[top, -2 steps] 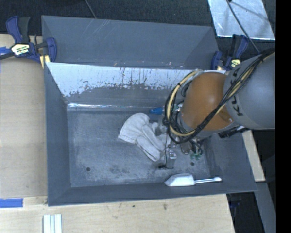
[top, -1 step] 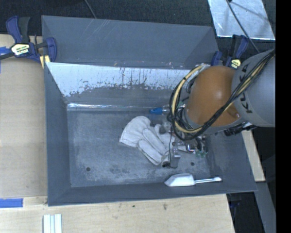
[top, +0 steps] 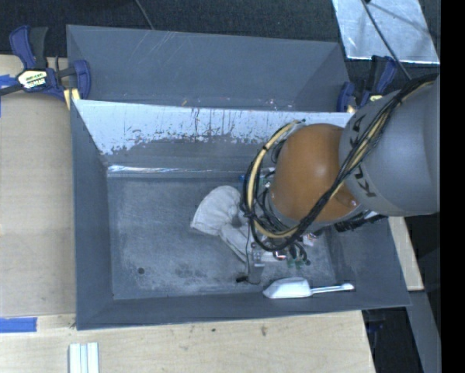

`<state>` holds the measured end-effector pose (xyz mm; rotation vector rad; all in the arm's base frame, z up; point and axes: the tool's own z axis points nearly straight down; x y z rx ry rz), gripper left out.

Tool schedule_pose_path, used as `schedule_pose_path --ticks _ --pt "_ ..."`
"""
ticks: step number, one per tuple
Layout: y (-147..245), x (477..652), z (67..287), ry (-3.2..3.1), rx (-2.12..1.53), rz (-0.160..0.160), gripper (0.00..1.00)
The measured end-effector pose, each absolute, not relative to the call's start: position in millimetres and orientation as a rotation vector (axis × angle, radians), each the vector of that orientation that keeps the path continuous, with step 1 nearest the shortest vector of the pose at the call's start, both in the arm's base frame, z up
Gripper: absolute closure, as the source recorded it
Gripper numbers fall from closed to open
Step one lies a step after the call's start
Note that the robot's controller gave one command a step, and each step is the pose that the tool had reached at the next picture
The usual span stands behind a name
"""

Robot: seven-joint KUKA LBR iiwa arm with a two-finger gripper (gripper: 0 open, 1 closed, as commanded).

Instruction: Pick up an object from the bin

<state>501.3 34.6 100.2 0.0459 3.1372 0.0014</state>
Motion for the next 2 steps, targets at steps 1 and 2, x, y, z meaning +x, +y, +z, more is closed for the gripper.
schedule_pose_path --ticks 1,2 --pt "30.6 489.2 69.6 3.135 0.079 0.002 0.0" --pt "0.7 518.4 71.0 2.915 -1.161 0.001 1.0"
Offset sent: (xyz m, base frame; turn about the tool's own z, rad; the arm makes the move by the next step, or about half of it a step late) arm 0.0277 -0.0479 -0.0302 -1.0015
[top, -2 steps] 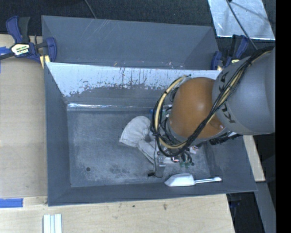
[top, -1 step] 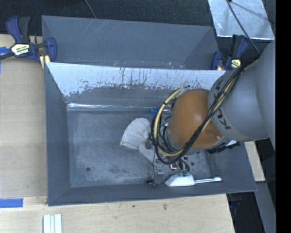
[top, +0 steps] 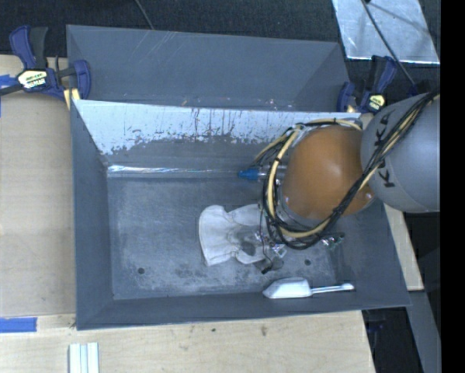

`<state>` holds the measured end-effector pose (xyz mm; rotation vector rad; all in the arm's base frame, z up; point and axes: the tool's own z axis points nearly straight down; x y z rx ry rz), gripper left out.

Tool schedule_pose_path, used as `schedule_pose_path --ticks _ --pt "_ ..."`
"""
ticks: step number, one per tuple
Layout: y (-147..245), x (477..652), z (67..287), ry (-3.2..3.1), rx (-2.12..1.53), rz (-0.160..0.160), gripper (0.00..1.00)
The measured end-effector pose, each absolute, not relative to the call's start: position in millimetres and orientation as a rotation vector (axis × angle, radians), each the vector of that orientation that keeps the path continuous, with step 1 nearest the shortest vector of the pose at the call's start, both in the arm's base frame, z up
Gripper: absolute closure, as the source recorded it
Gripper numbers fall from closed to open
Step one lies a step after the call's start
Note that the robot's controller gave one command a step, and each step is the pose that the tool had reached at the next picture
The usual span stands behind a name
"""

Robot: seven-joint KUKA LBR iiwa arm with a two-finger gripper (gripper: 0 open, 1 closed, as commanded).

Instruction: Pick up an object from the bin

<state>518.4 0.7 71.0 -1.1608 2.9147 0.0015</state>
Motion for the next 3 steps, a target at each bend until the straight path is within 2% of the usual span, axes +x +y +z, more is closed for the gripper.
schedule_pose_path --ticks 2,3 --pt "-5.6 522.9 72.7 2.788 -1.436 -0.001 1.0" --pt "-4.9 521.4 79.1 2.782 -1.457 0.001 1.0"
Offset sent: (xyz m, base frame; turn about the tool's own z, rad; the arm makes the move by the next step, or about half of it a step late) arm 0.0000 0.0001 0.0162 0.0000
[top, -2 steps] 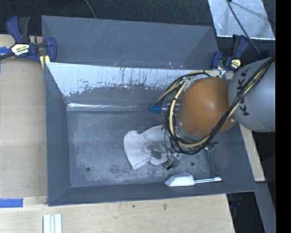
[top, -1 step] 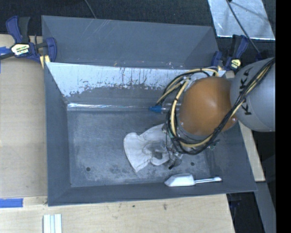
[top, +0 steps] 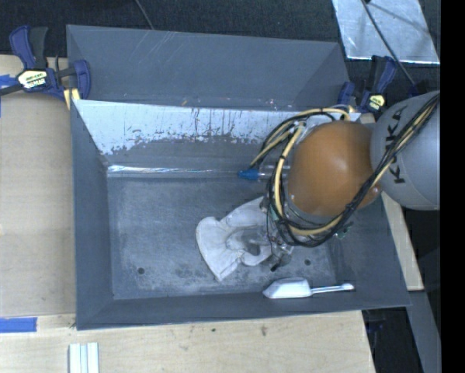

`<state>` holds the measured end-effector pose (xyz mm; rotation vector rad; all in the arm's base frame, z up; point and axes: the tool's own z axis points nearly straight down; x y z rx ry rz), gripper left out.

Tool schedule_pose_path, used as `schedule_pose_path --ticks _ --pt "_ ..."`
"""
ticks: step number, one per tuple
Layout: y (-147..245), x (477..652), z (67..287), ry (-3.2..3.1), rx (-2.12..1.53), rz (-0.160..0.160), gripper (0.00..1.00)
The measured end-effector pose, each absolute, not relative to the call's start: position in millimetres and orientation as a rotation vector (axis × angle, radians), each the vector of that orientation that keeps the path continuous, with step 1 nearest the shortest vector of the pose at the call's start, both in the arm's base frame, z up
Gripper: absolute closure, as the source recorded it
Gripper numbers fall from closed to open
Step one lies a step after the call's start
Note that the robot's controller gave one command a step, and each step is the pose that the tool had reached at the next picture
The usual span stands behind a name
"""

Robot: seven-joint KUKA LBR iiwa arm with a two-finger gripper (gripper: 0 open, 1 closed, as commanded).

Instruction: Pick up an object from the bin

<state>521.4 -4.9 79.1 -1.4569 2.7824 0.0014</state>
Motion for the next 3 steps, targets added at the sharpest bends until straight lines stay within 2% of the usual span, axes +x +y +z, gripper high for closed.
schedule_pose_path --ticks 3 --pt "-4.6 522.3 108.7 2.844 -1.326 0.0 1.0"
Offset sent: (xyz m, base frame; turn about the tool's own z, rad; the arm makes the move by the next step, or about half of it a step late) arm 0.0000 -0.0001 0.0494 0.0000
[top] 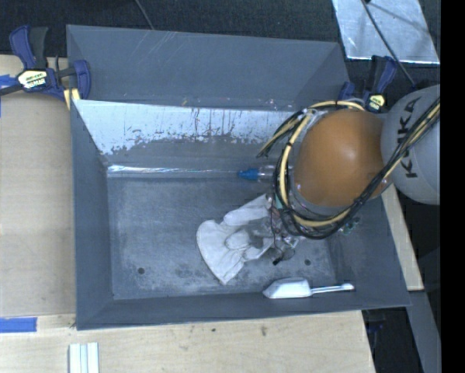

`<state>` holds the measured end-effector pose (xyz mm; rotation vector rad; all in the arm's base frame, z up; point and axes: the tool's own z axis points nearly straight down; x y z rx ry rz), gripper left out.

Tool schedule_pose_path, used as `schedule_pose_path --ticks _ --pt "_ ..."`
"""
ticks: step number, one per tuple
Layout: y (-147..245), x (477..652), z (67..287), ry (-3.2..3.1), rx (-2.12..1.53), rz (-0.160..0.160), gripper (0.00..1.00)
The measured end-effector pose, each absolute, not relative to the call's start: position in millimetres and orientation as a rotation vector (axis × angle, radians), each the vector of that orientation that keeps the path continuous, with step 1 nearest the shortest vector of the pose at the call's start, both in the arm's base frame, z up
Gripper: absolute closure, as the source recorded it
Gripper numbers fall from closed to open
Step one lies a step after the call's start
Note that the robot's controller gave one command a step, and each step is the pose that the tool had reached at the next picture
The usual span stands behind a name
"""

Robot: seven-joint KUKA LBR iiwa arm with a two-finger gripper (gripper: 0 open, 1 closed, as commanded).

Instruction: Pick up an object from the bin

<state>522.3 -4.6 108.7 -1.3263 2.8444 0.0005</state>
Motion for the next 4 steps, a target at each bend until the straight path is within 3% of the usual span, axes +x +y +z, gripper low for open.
schedule_pose_path --ticks 4 --pt "-4.5 522.7 181.9 2.83 -1.351 -0.002 1.0"
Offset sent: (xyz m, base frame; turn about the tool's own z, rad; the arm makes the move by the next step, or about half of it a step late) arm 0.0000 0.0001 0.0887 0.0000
